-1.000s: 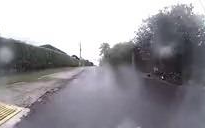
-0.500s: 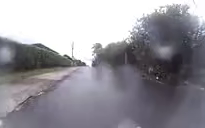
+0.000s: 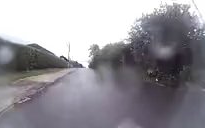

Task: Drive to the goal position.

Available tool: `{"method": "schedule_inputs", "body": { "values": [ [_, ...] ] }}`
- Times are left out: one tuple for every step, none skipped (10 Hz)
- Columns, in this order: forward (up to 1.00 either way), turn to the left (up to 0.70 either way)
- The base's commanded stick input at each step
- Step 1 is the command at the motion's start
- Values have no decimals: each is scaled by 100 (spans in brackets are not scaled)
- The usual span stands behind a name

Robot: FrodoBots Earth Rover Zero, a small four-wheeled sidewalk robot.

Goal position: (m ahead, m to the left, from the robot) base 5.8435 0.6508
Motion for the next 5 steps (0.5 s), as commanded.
{"method": "schedule_inputs", "body": {
  "values": [
    [70, 0],
    [70, 0],
    [70, 0],
    [70, 0],
    [70, 0]
  ]
}}
